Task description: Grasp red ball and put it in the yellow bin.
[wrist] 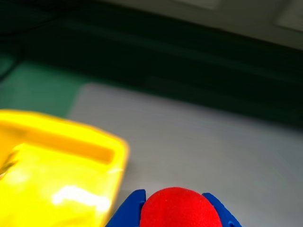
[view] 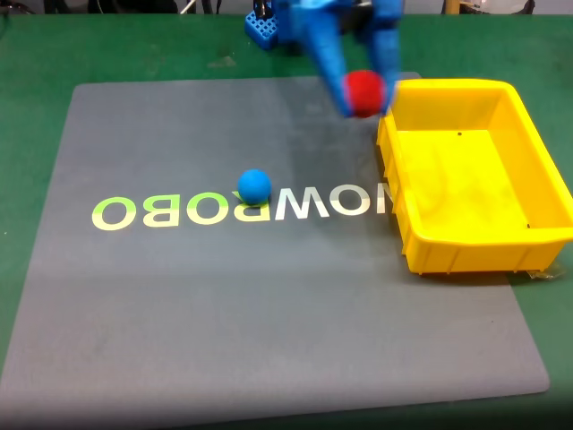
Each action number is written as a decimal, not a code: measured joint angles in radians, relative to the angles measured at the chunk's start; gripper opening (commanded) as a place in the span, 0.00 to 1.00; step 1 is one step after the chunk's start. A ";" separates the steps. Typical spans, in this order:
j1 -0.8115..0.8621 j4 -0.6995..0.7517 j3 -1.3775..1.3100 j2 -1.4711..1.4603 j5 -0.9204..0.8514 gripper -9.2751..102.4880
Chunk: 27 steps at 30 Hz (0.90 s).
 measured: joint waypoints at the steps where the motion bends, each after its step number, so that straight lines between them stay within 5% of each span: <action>1: -0.028 0.000 0.023 0.018 0.002 0.08; 18: -0.281 0.000 0.127 0.100 0.029 0.08; 24: -0.282 0.000 0.127 0.100 0.038 0.42; 27: -0.279 0.000 0.129 0.100 0.044 0.45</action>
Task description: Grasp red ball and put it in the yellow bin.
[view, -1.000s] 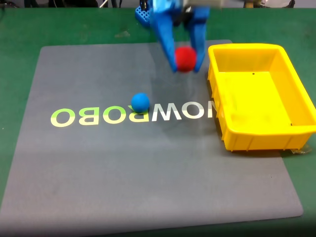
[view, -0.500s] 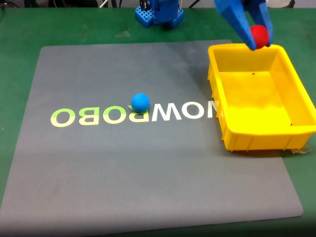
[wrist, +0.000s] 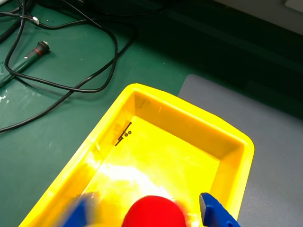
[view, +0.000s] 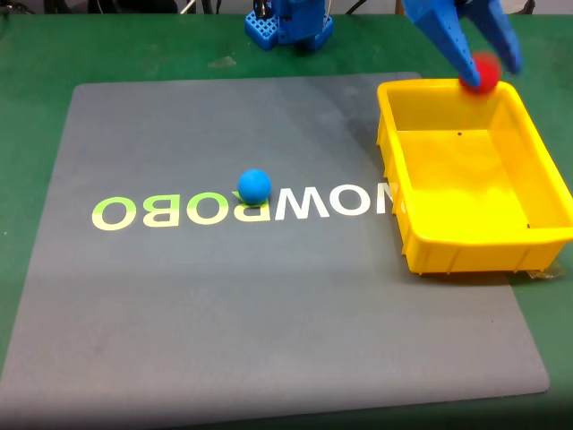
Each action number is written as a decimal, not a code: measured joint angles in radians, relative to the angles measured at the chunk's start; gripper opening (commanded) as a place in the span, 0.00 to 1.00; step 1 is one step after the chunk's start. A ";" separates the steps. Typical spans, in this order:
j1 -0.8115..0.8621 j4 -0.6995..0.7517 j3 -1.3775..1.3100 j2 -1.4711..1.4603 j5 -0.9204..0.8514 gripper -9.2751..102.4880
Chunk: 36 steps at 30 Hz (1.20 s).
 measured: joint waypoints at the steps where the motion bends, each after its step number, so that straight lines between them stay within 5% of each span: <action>1: 0.002 0.000 0.000 0.000 0.000 0.46; 14: 0.055 -0.005 0.158 0.150 -0.035 0.42; 19: 0.114 -0.049 0.483 0.442 -0.064 0.34; 24: 0.233 -0.049 0.937 0.891 -0.124 0.08; 36: 0.462 0.179 1.419 1.439 -0.230 0.08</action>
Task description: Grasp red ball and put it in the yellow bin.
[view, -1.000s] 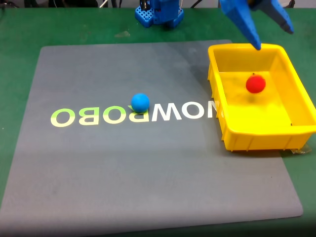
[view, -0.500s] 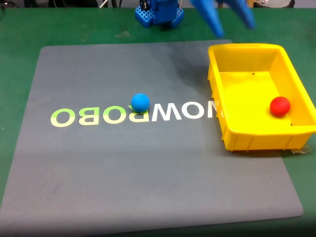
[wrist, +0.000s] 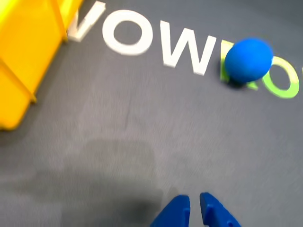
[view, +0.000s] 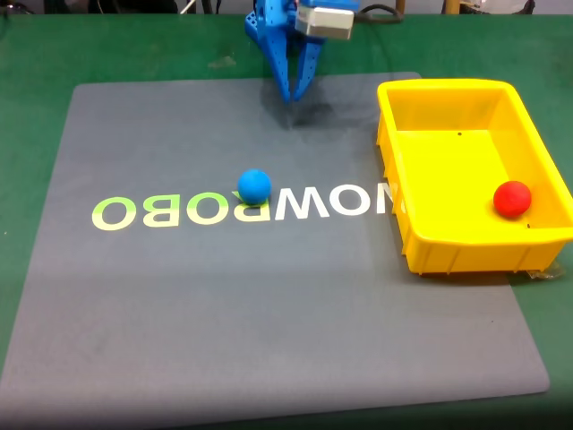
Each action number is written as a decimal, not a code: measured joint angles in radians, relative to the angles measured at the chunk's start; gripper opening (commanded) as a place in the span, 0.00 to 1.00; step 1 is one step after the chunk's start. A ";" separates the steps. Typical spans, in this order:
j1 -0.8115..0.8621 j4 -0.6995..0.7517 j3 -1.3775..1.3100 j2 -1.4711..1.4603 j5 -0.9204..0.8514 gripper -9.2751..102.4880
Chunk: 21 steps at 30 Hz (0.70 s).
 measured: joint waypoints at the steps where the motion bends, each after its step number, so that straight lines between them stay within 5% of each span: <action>1: 0.000 0.021 0.011 0.023 0.002 0.08; 13: 0.020 0.528 0.026 0.167 0.025 0.08; 21: 0.020 0.566 0.026 0.169 0.066 0.08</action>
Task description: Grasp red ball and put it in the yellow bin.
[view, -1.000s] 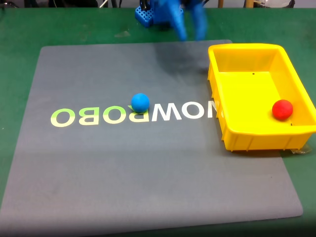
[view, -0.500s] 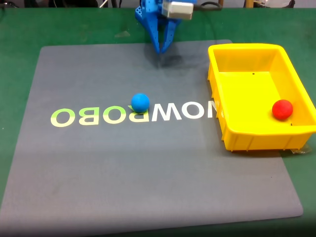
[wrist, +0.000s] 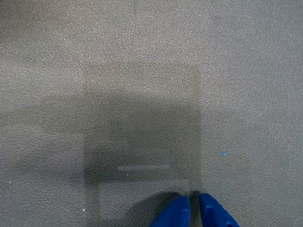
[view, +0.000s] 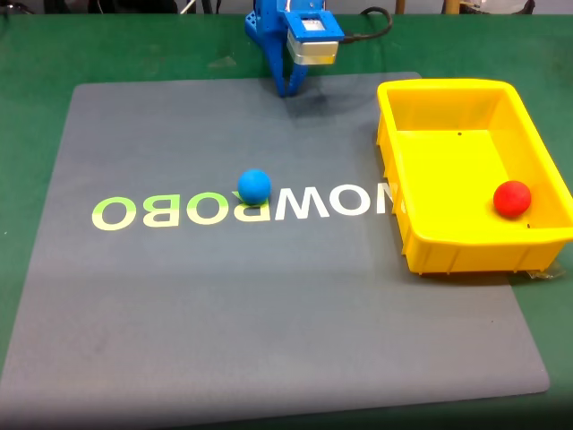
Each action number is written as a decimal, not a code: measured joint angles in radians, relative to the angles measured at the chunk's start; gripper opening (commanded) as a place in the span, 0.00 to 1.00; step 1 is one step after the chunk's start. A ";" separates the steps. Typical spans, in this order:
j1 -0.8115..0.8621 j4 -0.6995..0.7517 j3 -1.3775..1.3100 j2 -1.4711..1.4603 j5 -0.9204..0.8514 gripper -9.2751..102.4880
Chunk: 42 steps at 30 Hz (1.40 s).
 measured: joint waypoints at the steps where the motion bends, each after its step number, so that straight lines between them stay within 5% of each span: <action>1: 0.000 0.000 0.000 0.000 0.003 0.08; 42: 0.006 0.008 0.000 -0.003 0.032 0.08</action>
